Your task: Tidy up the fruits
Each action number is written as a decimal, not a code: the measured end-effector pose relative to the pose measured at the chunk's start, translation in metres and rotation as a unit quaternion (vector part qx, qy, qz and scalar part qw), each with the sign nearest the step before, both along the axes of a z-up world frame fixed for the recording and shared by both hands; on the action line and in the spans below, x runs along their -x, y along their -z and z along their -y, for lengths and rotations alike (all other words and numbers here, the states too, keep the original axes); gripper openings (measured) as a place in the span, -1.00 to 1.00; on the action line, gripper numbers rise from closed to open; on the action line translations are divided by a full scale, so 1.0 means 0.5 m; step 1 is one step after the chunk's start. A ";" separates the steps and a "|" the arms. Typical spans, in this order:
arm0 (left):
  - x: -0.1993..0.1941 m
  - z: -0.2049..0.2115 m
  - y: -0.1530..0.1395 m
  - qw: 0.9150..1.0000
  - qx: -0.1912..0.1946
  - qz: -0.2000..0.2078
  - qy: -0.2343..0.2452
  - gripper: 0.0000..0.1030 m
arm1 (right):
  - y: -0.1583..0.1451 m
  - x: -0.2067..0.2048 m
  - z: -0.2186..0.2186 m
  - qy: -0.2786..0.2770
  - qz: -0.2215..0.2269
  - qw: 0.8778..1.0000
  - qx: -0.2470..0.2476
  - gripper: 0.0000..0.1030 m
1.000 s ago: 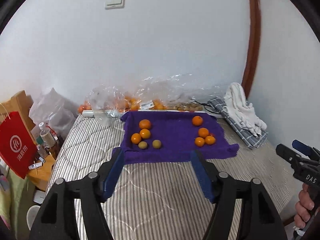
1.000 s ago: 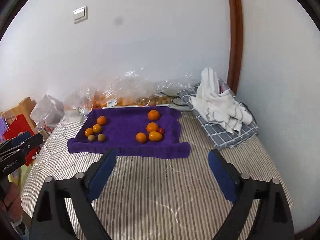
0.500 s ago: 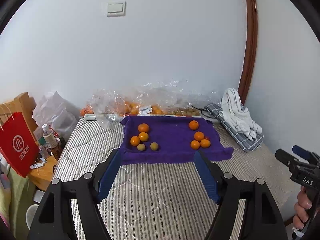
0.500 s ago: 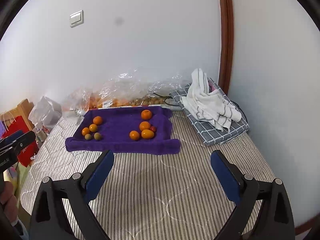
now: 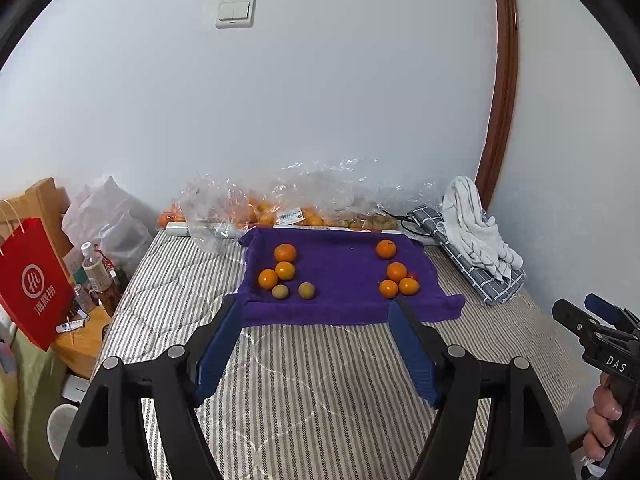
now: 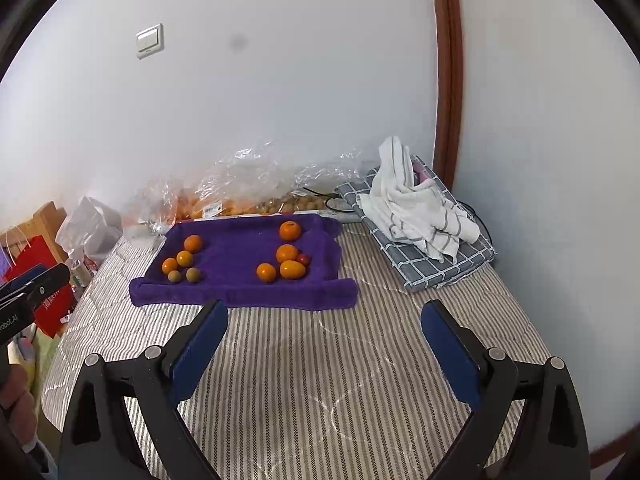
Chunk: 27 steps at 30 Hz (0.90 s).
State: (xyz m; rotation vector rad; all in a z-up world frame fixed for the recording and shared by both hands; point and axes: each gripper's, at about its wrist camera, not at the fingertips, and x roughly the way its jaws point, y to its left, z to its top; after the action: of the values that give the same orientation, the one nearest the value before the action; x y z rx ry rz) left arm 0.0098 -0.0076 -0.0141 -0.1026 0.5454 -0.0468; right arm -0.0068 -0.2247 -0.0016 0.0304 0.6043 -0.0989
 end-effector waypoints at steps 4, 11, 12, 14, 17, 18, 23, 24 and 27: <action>-0.005 0.000 0.004 1.000 -0.001 -0.003 0.002 0.43 | 0.000 -0.001 0.000 0.000 -0.001 1.000 0.001 0.87; -0.007 -0.002 0.005 1.000 0.000 -0.004 0.002 0.43 | 0.003 -0.004 -0.007 0.000 -0.002 1.000 0.006 0.87; -0.007 -0.002 0.005 1.000 -0.001 -0.004 0.002 0.43 | 0.003 -0.004 -0.009 0.000 -0.002 1.000 0.007 0.87; -0.008 -0.002 0.005 1.000 -0.001 -0.004 0.002 0.43 | 0.003 -0.005 -0.010 0.000 -0.001 1.000 0.008 0.87; -0.008 -0.002 0.005 1.000 0.000 -0.004 0.001 0.43 | 0.003 -0.003 -0.011 -0.001 0.000 1.000 0.007 0.87; -0.008 -0.002 0.005 1.000 0.000 -0.004 0.001 0.43 | 0.003 -0.002 -0.012 -0.001 0.001 1.000 0.008 0.87; -0.008 -0.002 0.005 1.000 0.000 -0.004 0.002 0.43 | 0.004 -0.001 -0.014 0.000 0.001 1.000 0.009 0.87; -0.008 -0.002 0.005 1.000 0.000 -0.003 0.002 0.43 | 0.004 0.000 -0.015 0.000 0.001 1.000 0.009 0.87; -0.010 0.000 0.004 1.000 0.000 -0.003 0.002 0.43 | 0.004 -0.001 -0.013 -0.001 0.001 1.000 0.008 0.87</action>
State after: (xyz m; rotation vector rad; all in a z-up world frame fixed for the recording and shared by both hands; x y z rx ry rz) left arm 0.0146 -0.0077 -0.0163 -0.1023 0.5509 -0.0496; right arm -0.0063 -0.2180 -0.0034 0.0150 0.6015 -0.1007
